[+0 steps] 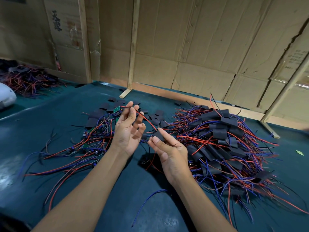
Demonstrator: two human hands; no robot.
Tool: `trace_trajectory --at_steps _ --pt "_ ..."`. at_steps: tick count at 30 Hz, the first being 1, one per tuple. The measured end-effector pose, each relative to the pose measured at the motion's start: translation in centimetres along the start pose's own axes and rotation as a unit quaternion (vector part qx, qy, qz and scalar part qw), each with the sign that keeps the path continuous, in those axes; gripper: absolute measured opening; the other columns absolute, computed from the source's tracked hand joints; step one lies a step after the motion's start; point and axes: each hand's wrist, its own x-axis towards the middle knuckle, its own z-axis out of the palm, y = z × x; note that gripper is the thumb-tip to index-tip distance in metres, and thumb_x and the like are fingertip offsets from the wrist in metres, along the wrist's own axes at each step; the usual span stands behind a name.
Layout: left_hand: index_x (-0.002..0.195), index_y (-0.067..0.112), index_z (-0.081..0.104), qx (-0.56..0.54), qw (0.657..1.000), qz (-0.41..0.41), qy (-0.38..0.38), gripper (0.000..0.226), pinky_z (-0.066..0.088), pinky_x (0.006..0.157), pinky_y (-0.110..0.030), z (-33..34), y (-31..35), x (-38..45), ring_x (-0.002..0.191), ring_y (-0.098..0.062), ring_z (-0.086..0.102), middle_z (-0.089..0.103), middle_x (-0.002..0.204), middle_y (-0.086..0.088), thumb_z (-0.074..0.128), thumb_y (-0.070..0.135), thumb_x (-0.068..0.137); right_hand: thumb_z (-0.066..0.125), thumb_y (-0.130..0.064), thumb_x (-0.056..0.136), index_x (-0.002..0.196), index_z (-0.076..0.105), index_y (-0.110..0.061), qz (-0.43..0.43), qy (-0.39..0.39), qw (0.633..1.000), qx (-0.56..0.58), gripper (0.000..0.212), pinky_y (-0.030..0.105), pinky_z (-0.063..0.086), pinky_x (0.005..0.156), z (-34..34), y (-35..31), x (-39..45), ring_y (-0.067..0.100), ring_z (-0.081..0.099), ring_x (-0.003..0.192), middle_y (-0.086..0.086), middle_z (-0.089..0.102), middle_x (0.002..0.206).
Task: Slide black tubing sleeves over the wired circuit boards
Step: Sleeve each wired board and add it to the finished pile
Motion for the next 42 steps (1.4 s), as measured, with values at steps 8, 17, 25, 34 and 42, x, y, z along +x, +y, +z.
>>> trace_trajectory --at_steps 8,17,25,34,42 --pt "0.102 0.028 0.074 0.018 1.0 -0.007 -0.013 0.021 0.045 0.052 -0.018 -0.1 -0.5 0.0 0.072 -0.008 0.062 0.072 0.098 0.007 0.066 0.016 0.086 0.081 0.007 0.064 0.107 0.076 0.0 0.005 0.004 1.0 0.017 0.044 0.031 0.06 0.08 0.0 -0.2 0.2 0.031 0.073 0.085 0.025 0.071 0.093" --pt "0.113 0.027 0.069 0.026 1.0 0.001 -0.001 0.024 0.049 0.056 -0.022 -0.3 -0.7 0.2 0.074 -0.011 0.059 0.071 0.095 0.007 0.059 0.014 0.096 0.077 0.01 0.068 0.103 0.078 0.0 0.007 0.006 0.999 0.053 0.037 0.03 0.06 0.076 -0.1 -0.4 0.2 0.029 0.074 0.083 0.021 0.072 0.089" --pt "0.111 0.026 0.07 0.025 1.0 0.001 -0.009 0.025 0.057 0.062 -0.029 -0.5 -1.1 0.3 0.072 -0.009 0.064 0.07 0.094 0.004 0.055 0.009 0.1 0.077 0.009 0.066 0.1 0.078 0.001 0.008 0.009 0.997 0.075 0.035 0.029 0.06 0.074 -0.2 -0.5 0.3 0.028 0.074 0.081 0.019 0.072 0.086" --pt "0.116 0.025 0.071 0.135 0.986 0.003 -0.101 0.028 0.057 0.068 -0.031 -0.5 -1.4 0.1 0.079 -0.01 0.063 0.07 0.095 0.001 0.061 0.012 0.093 0.079 0.007 0.062 0.104 0.074 0.002 0.001 0.039 0.998 0.046 0.043 0.03 0.061 0.069 -0.1 -0.5 0.3 0.027 0.074 0.073 0.02 0.073 0.085" --pt "0.118 0.015 0.072 0.29 0.931 -0.089 -0.204 0.029 0.04 0.049 -0.024 -0.4 -2.1 -0.7 0.06 -0.017 0.047 0.065 0.094 -0.005 0.064 0.017 0.091 0.072 0.002 0.083 0.096 0.078 0.0 -0.012 0.045 0.999 -0.024 0.015 0.025 0.058 0.06 0.0 -0.2 0.1 0.018 0.069 0.064 0.016 0.073 0.089"
